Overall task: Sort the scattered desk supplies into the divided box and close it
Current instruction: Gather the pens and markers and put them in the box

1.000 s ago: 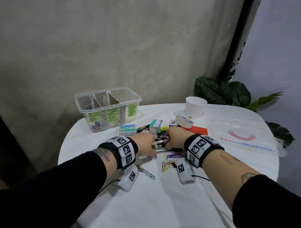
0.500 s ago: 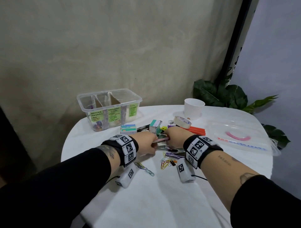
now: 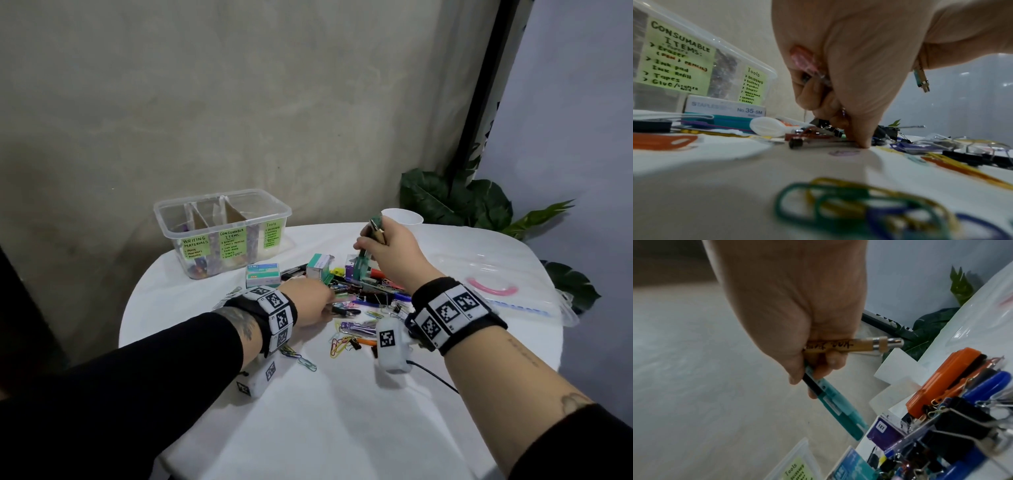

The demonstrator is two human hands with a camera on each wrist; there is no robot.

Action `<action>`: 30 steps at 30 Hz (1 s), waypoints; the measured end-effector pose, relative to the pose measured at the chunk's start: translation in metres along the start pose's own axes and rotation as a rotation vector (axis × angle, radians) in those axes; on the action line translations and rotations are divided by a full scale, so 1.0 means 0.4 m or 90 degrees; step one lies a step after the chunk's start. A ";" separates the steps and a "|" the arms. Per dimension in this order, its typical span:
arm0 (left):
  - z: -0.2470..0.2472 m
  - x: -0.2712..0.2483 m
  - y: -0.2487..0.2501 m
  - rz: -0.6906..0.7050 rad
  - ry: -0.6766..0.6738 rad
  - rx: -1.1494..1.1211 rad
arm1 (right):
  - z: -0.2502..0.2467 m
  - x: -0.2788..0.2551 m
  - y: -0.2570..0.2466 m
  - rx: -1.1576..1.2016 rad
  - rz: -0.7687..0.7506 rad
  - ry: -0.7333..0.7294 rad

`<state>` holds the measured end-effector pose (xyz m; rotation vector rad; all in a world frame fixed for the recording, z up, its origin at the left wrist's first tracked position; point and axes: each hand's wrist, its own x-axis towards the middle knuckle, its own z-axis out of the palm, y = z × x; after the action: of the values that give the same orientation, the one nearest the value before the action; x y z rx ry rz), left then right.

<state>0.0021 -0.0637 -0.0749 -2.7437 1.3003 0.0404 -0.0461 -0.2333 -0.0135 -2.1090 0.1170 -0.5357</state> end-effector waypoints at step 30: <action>-0.094 -0.087 -0.102 -0.359 -0.192 -1.235 | 0.165 -0.088 -0.085 -0.069 -0.237 -0.269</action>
<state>0.0108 -0.0152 -0.0317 -3.6520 -0.0382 2.7083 -0.0542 -0.1533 -0.0289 -2.3153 -0.5055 -0.2889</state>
